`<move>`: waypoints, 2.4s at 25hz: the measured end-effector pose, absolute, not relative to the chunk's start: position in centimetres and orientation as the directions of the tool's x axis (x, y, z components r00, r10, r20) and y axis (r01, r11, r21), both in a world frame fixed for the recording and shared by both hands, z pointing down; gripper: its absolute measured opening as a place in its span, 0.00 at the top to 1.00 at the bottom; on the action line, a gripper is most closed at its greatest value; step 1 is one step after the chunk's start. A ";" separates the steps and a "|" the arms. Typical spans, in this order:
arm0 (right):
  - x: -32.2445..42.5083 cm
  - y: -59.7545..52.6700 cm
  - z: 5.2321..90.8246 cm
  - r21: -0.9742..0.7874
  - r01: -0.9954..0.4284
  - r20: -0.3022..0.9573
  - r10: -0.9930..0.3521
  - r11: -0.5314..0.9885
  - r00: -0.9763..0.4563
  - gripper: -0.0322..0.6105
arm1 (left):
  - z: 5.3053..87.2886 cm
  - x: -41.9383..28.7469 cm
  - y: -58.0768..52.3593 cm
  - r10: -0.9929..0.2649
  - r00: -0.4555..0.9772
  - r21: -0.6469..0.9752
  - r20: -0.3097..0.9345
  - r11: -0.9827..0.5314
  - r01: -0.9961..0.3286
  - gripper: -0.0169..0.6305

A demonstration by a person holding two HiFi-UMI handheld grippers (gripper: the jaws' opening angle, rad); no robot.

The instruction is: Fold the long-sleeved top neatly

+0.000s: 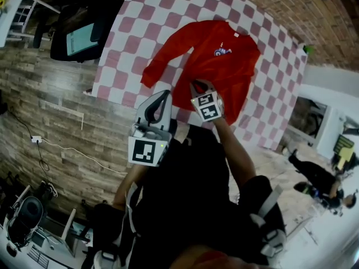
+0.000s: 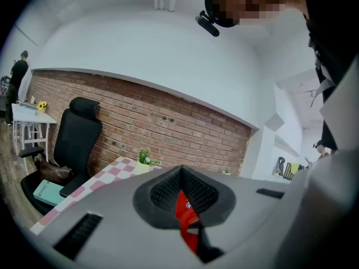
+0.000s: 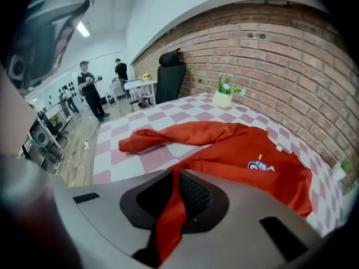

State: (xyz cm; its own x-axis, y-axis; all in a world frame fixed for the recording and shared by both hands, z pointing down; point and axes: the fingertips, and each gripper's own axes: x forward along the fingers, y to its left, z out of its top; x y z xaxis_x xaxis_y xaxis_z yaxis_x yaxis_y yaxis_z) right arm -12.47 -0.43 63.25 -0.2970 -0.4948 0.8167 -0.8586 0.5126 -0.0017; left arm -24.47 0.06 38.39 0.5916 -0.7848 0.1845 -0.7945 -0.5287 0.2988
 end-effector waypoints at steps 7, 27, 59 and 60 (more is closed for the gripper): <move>-11.1 -0.5 56.9 -0.105 -0.910 0.694 -0.626 0.401 -0.356 0.92 | 37.7 -24.2 0.4 -0.792 0.586 0.286 0.174 -0.528 -0.799 0.97; -9.0 3.4 40.2 -0.178 -0.836 0.384 -0.746 0.519 -0.545 0.94 | 35.8 -21.7 5.5 -0.870 0.445 0.218 0.213 -0.402 -0.889 0.97; -19.4 -3.7 39.8 -0.227 -0.744 0.386 -0.643 0.628 -0.661 0.94 | 52.0 -32.8 -2.1 -0.824 0.355 0.270 0.442 -0.255 -0.928 0.96; -19.7 -3.9 40.0 -0.229 -0.745 0.392 -0.642 0.626 -0.659 0.94 | 53.2 -32.9 -2.3 -0.810 0.367 0.282 0.458 -0.259 -0.924 0.96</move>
